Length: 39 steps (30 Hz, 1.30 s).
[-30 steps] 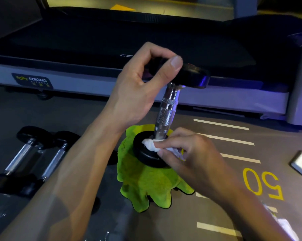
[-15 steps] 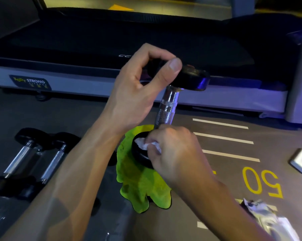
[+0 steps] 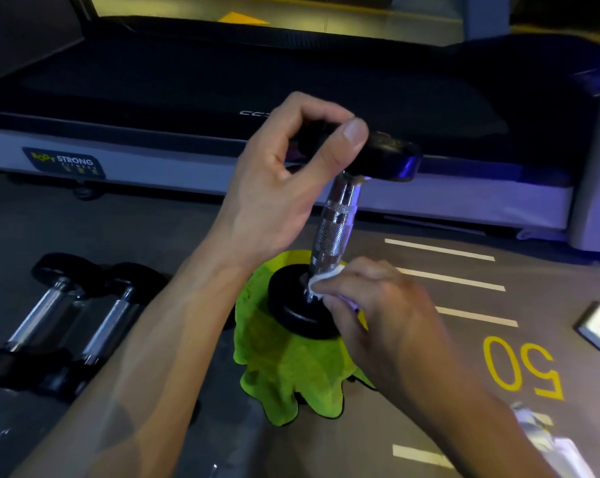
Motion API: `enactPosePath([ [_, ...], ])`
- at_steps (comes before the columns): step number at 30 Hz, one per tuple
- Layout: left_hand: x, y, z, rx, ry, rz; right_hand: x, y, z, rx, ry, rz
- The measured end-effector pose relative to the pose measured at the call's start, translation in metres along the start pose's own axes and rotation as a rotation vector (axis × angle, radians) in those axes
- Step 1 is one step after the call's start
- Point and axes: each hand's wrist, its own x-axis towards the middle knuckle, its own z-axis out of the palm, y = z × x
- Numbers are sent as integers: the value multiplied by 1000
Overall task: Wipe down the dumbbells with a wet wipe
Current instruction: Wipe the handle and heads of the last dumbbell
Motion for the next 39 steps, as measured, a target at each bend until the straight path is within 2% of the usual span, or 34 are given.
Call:
enactPosePath([
  [5,0,2,2,-6,-15,5,10,-19,11,-138,2,-23],
  [11,1,3,6,-25,-30,8,21,-37,34,-164,6,-64],
  [16,2,2,2,-30,-9,0,0,-4,19,65,188,-40],
  [19,3,-1,0,-61,5,-3,-2,10,14,163,180,-20],
  [25,3,2,1,-52,-23,1,14,14,15,37,157,-117],
  [28,3,3,0,-44,-23,-5,27,10,4,-79,270,-221],
  [31,2,3,0,-18,-24,-7,41,13,-13,-133,472,-172],
  [33,4,3,-1,-24,-17,-20,31,17,-6,-156,426,-176],
  [36,5,2,-2,-44,-19,-32,5,15,14,-191,221,-236],
  [37,5,2,-1,-41,-24,-32,6,15,12,-185,224,-241],
  [39,4,3,-1,-28,-39,-25,22,15,2,-163,342,-230],
])
